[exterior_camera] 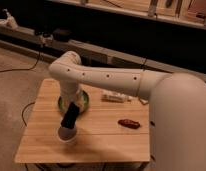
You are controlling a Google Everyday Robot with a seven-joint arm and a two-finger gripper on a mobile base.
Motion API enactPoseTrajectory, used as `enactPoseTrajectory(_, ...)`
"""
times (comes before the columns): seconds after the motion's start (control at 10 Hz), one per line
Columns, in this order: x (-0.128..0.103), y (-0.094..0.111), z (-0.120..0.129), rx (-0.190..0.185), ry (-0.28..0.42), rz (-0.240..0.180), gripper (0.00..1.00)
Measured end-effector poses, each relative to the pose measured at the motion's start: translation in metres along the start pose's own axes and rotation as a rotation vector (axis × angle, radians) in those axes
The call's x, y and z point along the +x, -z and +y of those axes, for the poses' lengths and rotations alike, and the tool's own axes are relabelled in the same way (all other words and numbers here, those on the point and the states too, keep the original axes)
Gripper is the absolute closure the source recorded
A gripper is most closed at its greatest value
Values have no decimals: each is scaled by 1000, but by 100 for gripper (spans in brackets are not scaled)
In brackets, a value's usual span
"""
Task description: Place the eraser in the ceramic cup
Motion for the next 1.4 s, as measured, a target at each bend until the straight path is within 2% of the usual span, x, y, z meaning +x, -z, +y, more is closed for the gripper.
enactPoseTrajectory(0.5, -1, -1, 1, -5, -2, 1, 100)
enactPoseTrajectory(0.7, -11, 1, 2, -31, 45, 18, 100)
enactPoseTrajectory(0.8, -20, -1, -5, -37, 87, 26, 100)
enactPoseTrajectory(1.0, -32, -4, -12, -43, 130, 30, 100)
enactPoseTrajectory(1.3, -41, -13, -22, -45, 149, 14, 100)
enactPoseTrajectory(1.4, -44, -16, -27, -47, 156, 5, 97)
